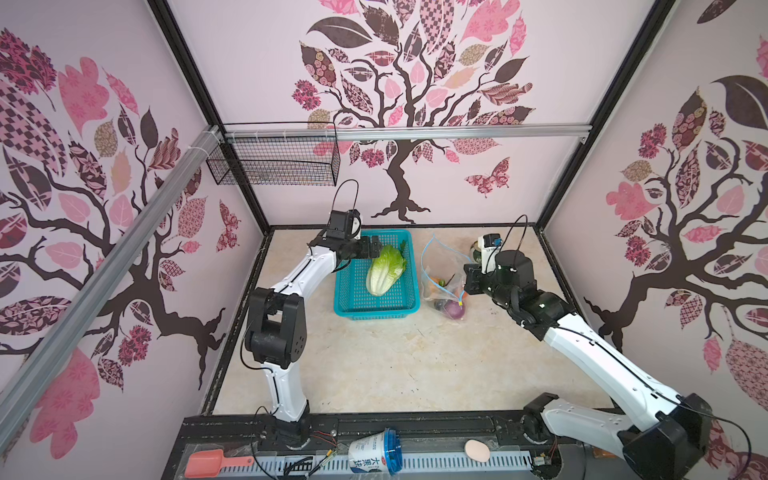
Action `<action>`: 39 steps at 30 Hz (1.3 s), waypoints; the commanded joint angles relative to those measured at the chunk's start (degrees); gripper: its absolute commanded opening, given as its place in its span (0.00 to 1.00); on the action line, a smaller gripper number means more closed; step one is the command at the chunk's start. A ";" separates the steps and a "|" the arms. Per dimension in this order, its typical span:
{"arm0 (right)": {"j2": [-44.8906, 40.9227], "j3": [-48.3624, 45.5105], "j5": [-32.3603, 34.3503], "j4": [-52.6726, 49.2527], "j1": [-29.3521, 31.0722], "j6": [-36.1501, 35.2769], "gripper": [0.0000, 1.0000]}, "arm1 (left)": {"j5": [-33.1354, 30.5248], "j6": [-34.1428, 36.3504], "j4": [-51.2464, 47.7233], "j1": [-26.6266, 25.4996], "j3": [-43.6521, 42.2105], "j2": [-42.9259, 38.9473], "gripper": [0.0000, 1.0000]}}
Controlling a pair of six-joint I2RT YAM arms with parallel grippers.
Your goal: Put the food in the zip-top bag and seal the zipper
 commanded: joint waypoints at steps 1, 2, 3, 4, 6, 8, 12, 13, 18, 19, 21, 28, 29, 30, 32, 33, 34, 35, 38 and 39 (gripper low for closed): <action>-1.96 -0.50 0.17 1.08 -0.59 -0.18 0.00 | 2.86 4.04 -5.60 -0.14 2.86 2.28 0.99; -2.07 -0.59 -0.07 1.20 -0.56 -0.15 0.00 | 2.87 4.51 -6.03 -0.13 2.85 3.00 0.99; -2.17 -0.75 -0.25 1.41 -0.65 -0.15 0.00 | 3.22 4.70 -6.36 -0.17 2.89 3.73 0.99; -2.13 -0.77 -0.36 1.45 -0.72 -0.12 0.00 | 4.07 4.79 -6.34 -0.08 2.80 4.39 0.99; -2.24 -0.89 -0.64 1.56 -0.80 -0.14 0.00 | 5.62 4.57 -5.49 -0.12 2.46 5.44 0.99; -2.47 -1.03 -1.38 1.80 -0.82 -0.22 0.00 | 7.87 4.08 -4.78 -0.19 2.44 6.82 0.99; -3.09 -1.23 -1.56 2.17 -0.82 -0.41 0.00 | 9.90 4.06 -4.52 -0.79 2.62 8.95 0.99; -3.10 -1.28 -1.55 2.16 -0.83 -0.44 0.00 | 9.77 4.20 -4.38 -1.03 2.53 9.21 0.98; -3.10 -1.46 -1.89 2.20 -0.85 -0.39 0.00 | 9.37 3.87 -3.42 -1.65 2.09 10.47 0.96; -3.10 -1.47 -1.98 2.18 -0.86 -0.38 0.00 | 9.61 3.77 -3.25 -1.71 2.11 10.66 0.93; -3.19 -1.46 -2.01 2.27 -0.90 -0.41 0.00 | 9.89 3.44 -3.02 -1.81 2.04 10.88 0.88; -3.63 -1.60 -1.81 2.45 -0.90 -0.45 0.00 | 10.10 2.02 -1.97 -2.40 1.66 11.04 0.57; -3.71 -1.67 -1.81 2.44 -0.91 -0.48 0.00 | 9.48 1.86 -2.08 -2.44 1.68 10.79 0.52; -3.85 -1.63 -1.73 2.43 -0.90 -0.47 0.00 | 8.98 1.75 -2.05 -2.55 1.38 10.46 0.51; -4.14 -1.69 -1.56 2.39 -0.91 -0.52 0.00 | 8.22 1.43 -2.48 -2.53 1.18 9.28 0.50; -4.23 -1.71 -1.46 2.44 -0.96 -0.53 0.00 | 7.59 1.22 -2.96 -2.57 1.07 8.42 0.49; -4.24 -1.73 -1.38 2.51 -0.91 -0.55 0.00 | 6.92 0.93 -3.38 -2.59 0.78 7.41 0.47; -4.24 -1.73 -1.30 2.52 -0.90 -0.52 0.00 | 6.31 0.62 -3.77 -2.57 0.45 6.45 0.45; -4.22 -1.67 -1.20 2.48 -0.90 -0.67 0.00 | 4.47 -0.31 -5.26 -2.66 -1.29 2.83 0.45; -4.23 -1.62 -1.19 2.47 -0.90 -0.68 0.00 | 3.65 -0.40 -5.76 -2.68 -2.24 1.54 0.45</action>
